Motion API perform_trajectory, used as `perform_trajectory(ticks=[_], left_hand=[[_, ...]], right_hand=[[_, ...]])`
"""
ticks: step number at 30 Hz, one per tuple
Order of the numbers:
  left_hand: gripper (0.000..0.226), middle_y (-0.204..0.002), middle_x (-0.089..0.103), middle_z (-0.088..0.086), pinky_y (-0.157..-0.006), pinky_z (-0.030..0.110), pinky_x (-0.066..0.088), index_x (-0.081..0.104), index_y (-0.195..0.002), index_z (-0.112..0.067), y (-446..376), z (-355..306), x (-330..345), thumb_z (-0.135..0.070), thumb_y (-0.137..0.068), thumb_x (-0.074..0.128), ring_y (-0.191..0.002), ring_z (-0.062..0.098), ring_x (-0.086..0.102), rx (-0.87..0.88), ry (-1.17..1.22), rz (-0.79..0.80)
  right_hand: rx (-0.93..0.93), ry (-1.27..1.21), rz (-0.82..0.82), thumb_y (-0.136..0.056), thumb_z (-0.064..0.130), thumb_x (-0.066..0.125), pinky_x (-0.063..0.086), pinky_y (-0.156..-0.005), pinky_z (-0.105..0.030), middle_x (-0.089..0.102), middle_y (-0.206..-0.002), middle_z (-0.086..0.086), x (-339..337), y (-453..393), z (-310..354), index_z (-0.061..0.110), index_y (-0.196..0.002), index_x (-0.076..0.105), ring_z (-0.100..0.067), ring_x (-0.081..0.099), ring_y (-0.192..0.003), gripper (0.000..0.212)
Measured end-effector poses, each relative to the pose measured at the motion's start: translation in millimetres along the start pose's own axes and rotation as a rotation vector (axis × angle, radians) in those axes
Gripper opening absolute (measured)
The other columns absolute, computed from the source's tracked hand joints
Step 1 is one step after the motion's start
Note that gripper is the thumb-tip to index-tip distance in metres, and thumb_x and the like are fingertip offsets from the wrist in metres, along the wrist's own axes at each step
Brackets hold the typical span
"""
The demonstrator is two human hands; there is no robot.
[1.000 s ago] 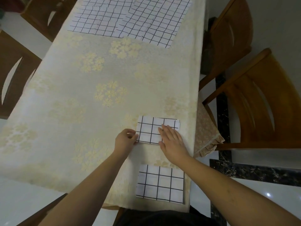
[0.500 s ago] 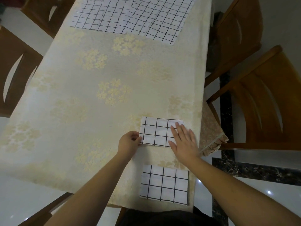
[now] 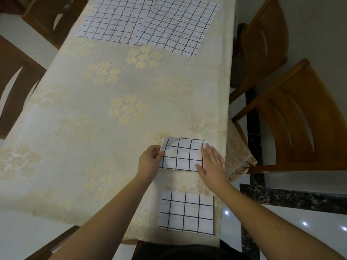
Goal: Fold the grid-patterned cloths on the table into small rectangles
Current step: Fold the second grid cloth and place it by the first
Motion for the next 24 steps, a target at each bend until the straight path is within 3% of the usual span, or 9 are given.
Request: perform_trajectory(ticks=[4, 6, 8, 11, 13, 15, 19, 22, 24], left_hand=[[0.013, -0.089, 0.063, -0.022, -0.066, 0.002, 0.042, 0.057, -0.098, -0.03, 16, -13, -14, -0.018, -0.095, 0.06, -0.08, -0.013, 0.059, 0.064, 0.068, 0.031], [0.012, -0.092, 0.067, -0.017, -0.067, 0.005, 0.044, 0.059, -0.1, -0.029, 24, -14, -20, -0.019, -0.094, 0.063, -0.083, -0.009, 0.062, 0.073, 0.138, 0.064], [0.016, -0.096, 0.072, -0.007, -0.076, 0.02, 0.048, 0.062, -0.108, -0.022, 30, -13, -27, -0.022, -0.093, 0.065, -0.09, 0.006, 0.067, 0.07, 0.221, 0.095], [0.018, -0.089, 0.074, -0.004, -0.077, 0.028, 0.051, 0.063, -0.111, -0.015, 39, -11, -35, -0.017, -0.093, 0.064, -0.08, 0.013, 0.067, 0.073, 0.331, 0.153], [0.016, -0.085, 0.074, -0.003, -0.07, 0.023, 0.051, 0.063, -0.11, -0.014, 45, -11, -38, -0.01, -0.095, 0.06, -0.074, 0.01, 0.066, 0.074, 0.397, 0.187], [0.018, -0.091, 0.076, 0.002, -0.069, 0.022, 0.053, 0.063, -0.112, -0.015, 49, -8, -42, -0.009, -0.096, 0.058, -0.08, 0.012, 0.07, 0.054, 0.442, 0.195], [0.029, -0.105, 0.075, 0.008, -0.087, 0.038, 0.056, 0.058, -0.124, -0.011, 49, 7, -46, -0.011, -0.095, 0.06, -0.098, 0.025, 0.071, -0.024, 0.453, 0.203], [0.027, -0.105, 0.075, 0.007, -0.089, 0.04, 0.056, 0.06, -0.123, -0.011, 53, 16, -40, -0.01, -0.096, 0.059, -0.098, 0.025, 0.071, -0.088, 0.452, 0.226], [0.02, -0.102, 0.075, 0.008, -0.084, 0.036, 0.058, 0.064, -0.115, -0.009, 58, 20, -35, -0.009, -0.096, 0.059, -0.096, 0.025, 0.072, -0.13, 0.48, 0.23]], right_hand=[[0.242, -0.524, -0.067, -0.094, 0.043, 0.056, 0.01, -0.115, -0.027, 0.009, -0.162, 0.001, -13, 5, -1, 0.021, -0.155, 0.006, -0.017, 0.008, -0.148, 0.081], [0.333, -0.759, -0.087, -0.09, 0.044, 0.06, 0.021, -0.11, -0.025, 0.02, -0.159, 0.002, -23, 6, 5, 0.023, -0.154, 0.009, -0.016, 0.019, -0.146, 0.085], [0.388, -0.937, -0.081, -0.09, 0.044, 0.059, 0.03, -0.102, -0.026, 0.03, -0.156, 0.001, -32, 6, 15, 0.025, -0.154, 0.013, -0.016, 0.029, -0.142, 0.081], [0.547, -1.211, 0.067, -0.092, 0.049, 0.055, 0.029, -0.109, -0.032, 0.026, -0.157, -0.001, -29, 5, 27, 0.02, -0.153, 0.018, -0.019, 0.027, -0.144, 0.078], [0.593, -1.358, 0.19, -0.075, 0.066, 0.065, 0.028, -0.115, -0.04, 0.038, -0.152, 0.0, -22, 8, 33, 0.017, -0.149, 0.034, -0.021, 0.037, -0.138, 0.094], [0.57, -1.432, 0.238, -0.053, 0.07, 0.079, 0.038, -0.11, -0.047, 0.052, -0.143, -0.002, -22, 14, 38, 0.017, -0.137, 0.05, -0.021, 0.051, -0.127, 0.103], [0.655, -1.468, 0.148, -0.084, 0.03, 0.073, 0.044, -0.099, -0.041, 0.045, -0.141, -0.001, -21, 31, 31, 0.008, -0.144, 0.038, -0.023, 0.045, -0.131, 0.073], [0.597, -1.424, 0.132, -0.088, 0.016, 0.068, 0.053, -0.082, -0.035, 0.068, -0.118, -0.01, -24, 46, 29, 0.011, -0.113, 0.064, -0.024, 0.066, -0.106, 0.026], [0.595, -1.388, 0.09, -0.088, 0.013, 0.069, 0.054, -0.086, -0.037, 0.072, -0.111, -0.013, -25, 58, 25, 0.011, -0.105, 0.067, -0.025, 0.069, -0.1, 0.017]])
Point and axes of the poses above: each hand's wrist, its own y-axis away from the middle knuckle, its own x-axis out of the palm, z = x × y, the point moved 6 cm from there along -y, towards the middle knuckle
